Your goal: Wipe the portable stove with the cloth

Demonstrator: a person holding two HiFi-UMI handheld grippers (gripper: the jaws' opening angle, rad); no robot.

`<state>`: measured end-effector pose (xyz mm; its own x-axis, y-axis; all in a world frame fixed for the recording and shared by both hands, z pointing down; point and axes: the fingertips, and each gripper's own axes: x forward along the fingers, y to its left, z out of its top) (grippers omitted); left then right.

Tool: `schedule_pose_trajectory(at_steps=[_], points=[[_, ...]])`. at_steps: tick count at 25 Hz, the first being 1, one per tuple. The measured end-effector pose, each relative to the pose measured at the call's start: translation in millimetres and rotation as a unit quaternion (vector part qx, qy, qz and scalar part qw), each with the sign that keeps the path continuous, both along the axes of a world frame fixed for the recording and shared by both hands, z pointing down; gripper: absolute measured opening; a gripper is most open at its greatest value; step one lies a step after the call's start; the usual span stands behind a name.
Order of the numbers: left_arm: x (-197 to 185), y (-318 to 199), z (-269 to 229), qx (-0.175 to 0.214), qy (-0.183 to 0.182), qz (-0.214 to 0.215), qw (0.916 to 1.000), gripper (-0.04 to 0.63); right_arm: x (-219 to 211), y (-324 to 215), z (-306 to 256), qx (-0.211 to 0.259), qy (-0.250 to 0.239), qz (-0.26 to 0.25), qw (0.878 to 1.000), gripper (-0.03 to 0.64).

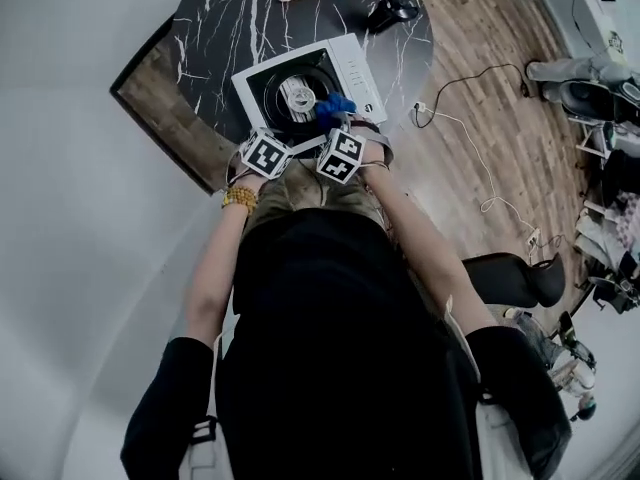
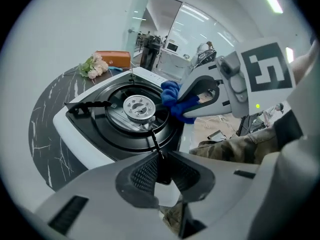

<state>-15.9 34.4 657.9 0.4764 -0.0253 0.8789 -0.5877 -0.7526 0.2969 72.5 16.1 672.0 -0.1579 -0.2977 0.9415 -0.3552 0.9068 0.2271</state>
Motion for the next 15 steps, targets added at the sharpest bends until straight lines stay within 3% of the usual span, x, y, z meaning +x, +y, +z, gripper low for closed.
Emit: schedule_pose_trajectory(at_steps=[3,7,13,15], points=[[0,2,6,-0.023,0.031,0.007,0.9992,0.064,-5,-2,2,-0.034,-0.002,0.007,0.999,0.08],[1,5,6,-0.039,0.056,0.004,0.9977,0.066,-10,0,0,-0.04,-0.016,0.029,0.999,0.077],[1,6,5,-0.032,0.058,0.018,0.9976,0.067,-31,13,-4,-0.084,-0.036,0.039,0.995,0.077],[1,6,5,-0.032,0.06,0.021,0.9975,0.069,-49,19,-8,-0.106,-0.065,0.038,0.992,0.077]])
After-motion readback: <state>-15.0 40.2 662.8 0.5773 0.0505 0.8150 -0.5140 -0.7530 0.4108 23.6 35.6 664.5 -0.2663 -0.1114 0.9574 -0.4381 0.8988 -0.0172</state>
